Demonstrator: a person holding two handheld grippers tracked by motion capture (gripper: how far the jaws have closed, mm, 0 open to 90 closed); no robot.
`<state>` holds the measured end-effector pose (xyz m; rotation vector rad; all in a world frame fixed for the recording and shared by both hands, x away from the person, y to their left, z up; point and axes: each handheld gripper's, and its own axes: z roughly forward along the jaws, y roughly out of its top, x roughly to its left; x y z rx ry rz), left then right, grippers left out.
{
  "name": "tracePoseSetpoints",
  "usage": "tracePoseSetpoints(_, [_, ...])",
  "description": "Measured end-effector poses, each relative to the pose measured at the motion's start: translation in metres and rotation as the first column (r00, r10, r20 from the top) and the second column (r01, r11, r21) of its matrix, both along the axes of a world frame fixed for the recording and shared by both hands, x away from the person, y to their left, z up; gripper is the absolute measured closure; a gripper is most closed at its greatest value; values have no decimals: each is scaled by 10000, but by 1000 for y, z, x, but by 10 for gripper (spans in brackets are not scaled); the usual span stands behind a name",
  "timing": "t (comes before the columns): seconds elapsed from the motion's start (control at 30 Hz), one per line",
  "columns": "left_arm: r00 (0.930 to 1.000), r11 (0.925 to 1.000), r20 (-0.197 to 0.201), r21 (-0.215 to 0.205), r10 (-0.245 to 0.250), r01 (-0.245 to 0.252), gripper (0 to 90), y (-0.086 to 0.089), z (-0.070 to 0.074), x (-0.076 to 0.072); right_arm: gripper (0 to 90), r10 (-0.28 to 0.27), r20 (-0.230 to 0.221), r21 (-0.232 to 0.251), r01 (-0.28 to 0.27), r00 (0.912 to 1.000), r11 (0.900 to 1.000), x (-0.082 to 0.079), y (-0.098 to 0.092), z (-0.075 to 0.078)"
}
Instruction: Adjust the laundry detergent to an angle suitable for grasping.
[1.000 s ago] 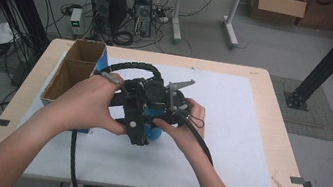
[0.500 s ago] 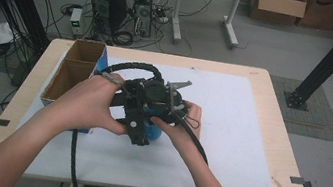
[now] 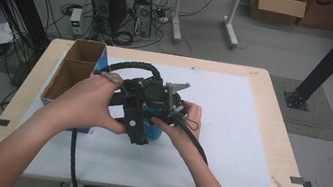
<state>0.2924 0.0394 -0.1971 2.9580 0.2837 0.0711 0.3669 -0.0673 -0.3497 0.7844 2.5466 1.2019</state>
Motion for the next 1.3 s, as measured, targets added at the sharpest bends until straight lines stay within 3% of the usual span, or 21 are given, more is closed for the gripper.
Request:
tracePoseSetpoints(0.4, [10000,10000,-20,-41,54,-54,26,4,-1,1,433,684,230,-48,-683,9974,9977,4,-3,0])
tracePoseSetpoints(0.63, [10000,10000,-10,-65,65,-65,26,6,0,0,435,1757,241,-4,-1757,9842,9844,6,-1,-1])
tracePoseSetpoints(0.77, [10000,10000,-7,-48,84,-84,26,7,1,-1,434,2510,161,313,-2514,9679,9674,8,-3,0])
tracePoseSetpoints(0.87, [9999,9999,6,-83,107,-107,26,9,1,-1,435,3161,132,558,-3163,9486,9470,9,-5,1])
tracePoseSetpoints(1.3, [9999,9999,-40,-84,96,-96,26,10,0,-2,435,4783,16,505,-4777,8782,8770,5,-8,9])
